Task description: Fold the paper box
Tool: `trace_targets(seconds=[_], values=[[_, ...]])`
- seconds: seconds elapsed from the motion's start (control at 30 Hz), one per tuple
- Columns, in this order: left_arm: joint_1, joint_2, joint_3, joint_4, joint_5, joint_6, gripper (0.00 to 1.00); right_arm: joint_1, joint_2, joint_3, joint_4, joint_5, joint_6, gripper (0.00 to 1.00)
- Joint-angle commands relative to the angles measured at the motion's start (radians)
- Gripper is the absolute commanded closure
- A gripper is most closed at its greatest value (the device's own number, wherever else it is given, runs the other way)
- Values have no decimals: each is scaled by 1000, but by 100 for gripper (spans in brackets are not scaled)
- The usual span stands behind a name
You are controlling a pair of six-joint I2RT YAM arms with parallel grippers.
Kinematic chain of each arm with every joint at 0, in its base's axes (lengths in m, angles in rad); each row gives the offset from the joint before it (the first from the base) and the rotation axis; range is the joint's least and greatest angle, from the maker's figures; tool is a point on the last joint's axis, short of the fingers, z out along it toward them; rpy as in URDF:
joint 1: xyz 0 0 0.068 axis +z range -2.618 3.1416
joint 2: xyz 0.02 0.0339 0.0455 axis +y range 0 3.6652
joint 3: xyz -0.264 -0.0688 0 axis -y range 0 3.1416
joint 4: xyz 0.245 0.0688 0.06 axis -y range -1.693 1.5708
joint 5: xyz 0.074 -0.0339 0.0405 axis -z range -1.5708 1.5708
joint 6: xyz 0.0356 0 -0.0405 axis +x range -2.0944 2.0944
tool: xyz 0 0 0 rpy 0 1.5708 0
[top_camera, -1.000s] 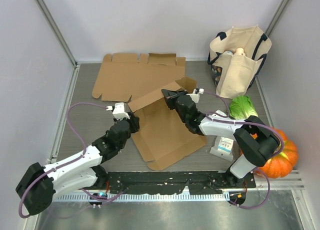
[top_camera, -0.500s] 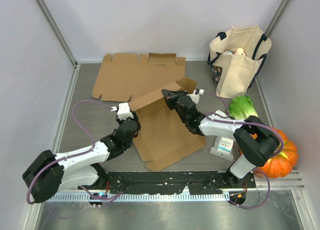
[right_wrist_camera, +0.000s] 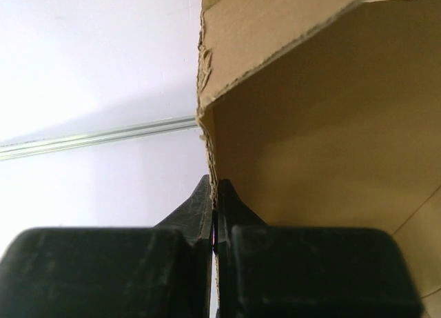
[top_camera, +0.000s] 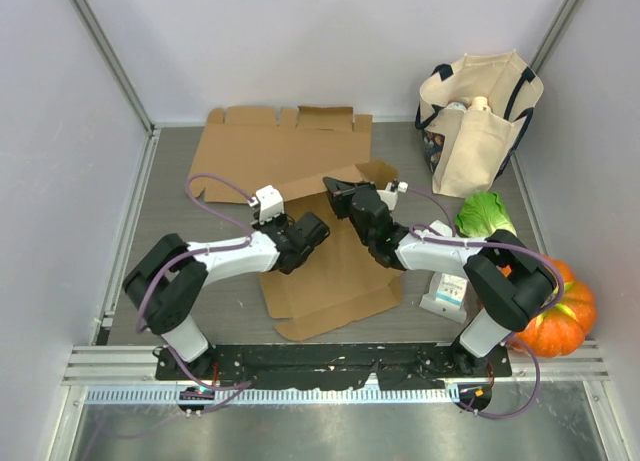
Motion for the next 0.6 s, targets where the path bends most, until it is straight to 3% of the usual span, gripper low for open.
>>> trace_targets(seconds=[0.0, 0.1, 0.13, 0.17, 0.2, 0.23, 0.27, 0.33, 0.4, 0.57], values=[[0, 83, 109, -442, -160, -329, 96, 22, -3, 12, -86, -7, 26, 99], [-8, 17, 28, -208, -113, -165, 99, 22, -9, -2, -69, -10, 34, 99], [-8, -6, -45, -114, -90, -1, 99, 22, -9, 3, -75, -11, 35, 99], [-8, -31, -94, 135, -59, 100, 99, 24, -9, 6, -80, -10, 29, 99], [-10, -64, -142, 253, -21, 186, 98, 24, -12, 9, -83, -8, 26, 99], [-8, -118, -230, 382, 69, 344, 91, 22, -15, 6, -83, -5, 20, 99], [-8, -146, -261, 519, 94, 376, 86, 22, -18, 5, -84, -2, 20, 99], [-8, -199, -282, 494, 87, 383, 70, 22, -28, 1, -88, 1, 9, 99], [-8, -216, -266, 465, 75, 401, 65, 22, -34, 0, -92, 7, 1, 99], [-8, -224, -271, 455, 41, 415, 66, 24, -25, 5, -86, -7, 7, 99]])
